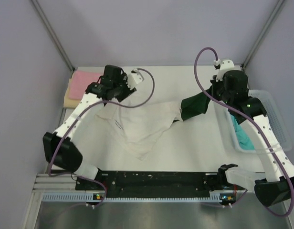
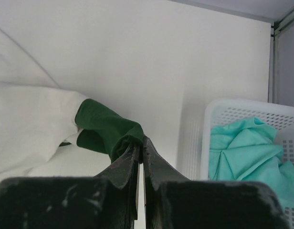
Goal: Fold and stack the t-shirts
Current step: Flatten out the tshirt
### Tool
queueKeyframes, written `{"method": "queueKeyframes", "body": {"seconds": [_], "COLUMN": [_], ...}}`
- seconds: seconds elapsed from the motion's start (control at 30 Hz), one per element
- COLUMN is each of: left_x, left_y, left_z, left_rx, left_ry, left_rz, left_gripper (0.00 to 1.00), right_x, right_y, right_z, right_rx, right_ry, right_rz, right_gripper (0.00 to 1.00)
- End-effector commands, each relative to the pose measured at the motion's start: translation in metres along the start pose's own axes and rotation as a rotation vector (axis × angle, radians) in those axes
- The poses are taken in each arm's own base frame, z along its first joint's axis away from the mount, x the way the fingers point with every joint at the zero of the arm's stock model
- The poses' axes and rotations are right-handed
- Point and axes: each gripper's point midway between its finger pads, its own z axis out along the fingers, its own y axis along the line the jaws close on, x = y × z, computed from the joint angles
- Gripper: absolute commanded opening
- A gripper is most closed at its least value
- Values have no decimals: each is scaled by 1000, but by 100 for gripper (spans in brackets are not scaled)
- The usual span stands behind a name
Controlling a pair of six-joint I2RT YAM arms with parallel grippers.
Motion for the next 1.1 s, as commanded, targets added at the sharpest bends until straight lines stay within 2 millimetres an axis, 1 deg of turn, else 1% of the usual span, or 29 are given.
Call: {"method": "queueKeyframes", "body": {"seconds": [0.0, 0.03, 0.1, 0.13, 0.17, 0.2, 0.27, 0.3, 0.33, 0.4, 0.43, 0.47, 0.53, 0.57, 0.63, 0.7, 0.77, 0.8, 0.83, 0.93, 0.97, 1.0, 1.03, 1.07], "left_x": [-17, -5, 22, 35, 44, 55, 68, 72, 73, 74, 75, 79, 87, 91, 98, 106, 110, 111, 110, 105, 102, 98, 92, 80], "left_y": [-174, -206, -258, -279, -293, -306, -322, -329, -335, -348, -356, -363, -372, -373, -369, -361, -348, -342, -337, -318, -309, -293, -275, -248], "left_z": [-88, -93, -97, -97, -94, -91, -81, -77, -75, -77, -79, -82, -82, -78, -63, -47, -34, -28, -25, -22, -23, -24, -26, -30], "left_rx": [541, 597, 685, 714, 731, 738, 741, 747, 756, 805, 839, 879, 904, 896, 827, 744, 643, 595, 559, 462, 419, 352, 286, 201], "left_ry": [-202, -182, -123, -92, -69, -35, 4, 23, 31, 60, 64, 71, 88, 102, 137, 193, 241, 256, 258, 253, 250, 247, 237, 214], "left_rz": [140, 196, 284, 326, 358, 390, 431, 443, 444, 444, 441, 443, 457, 470, 488, 503, 513, 525, 528, 544, 549, 560, 561, 553], "left_gripper": [56, 57, 59, 59, 60, 60, 64, 65, 69, 71, 83, 84, 84, 84, 83, 81, 76, 70, 60, 0, 0, 0, 0, 0], "right_x": [-7, -6, -2, -1, -1, 0, 1, 2, 3, 6, 7, 9, 11, 12, 13, 11, 9, 5, 4, -5, -9, -13, -18, -25], "right_y": [-5, -6, -6, -7, -6, -6, -6, -6, -6, -8, -8, -8, -9, -9, -11, -12, -13, -14, -15, -23, -26, -30, -35, -40], "right_z": [7, 9, 11, 10, 11, 10, 9, 8, 8, 7, 7, 7, 7, 6, 7, 6, 4, 2, 1, -10, -15, -19, -26, -32], "right_rx": [34, 37, 38, 39, 39, 36, 33, 33, 36, 42, 45, 44, 48, 51, 62, 65, 65, 67, 71, 95, 108, 122, 140, 155], "right_ry": [-38, -35, -26, -26, -24, -23, -25, -24, -24, -22, -19, -15, -13, -13, -8, -14, -21, -32, -36, -73, -85, -100, -116, -135], "right_rz": [26, 26, 24, 24, 25, 24, 24, 24, 23, 24, 25, 22, 24, 18, 15, 13, 16, 13, 15, 15, 15, 18, 20, 24], "right_gripper": [0, 0, 0, 0, 0, 0, 0, 0, 0, 0, 0, 0, 0, 0, 0, 0, 0, 0, 0, 0, 0, 0, 0, 0]}}
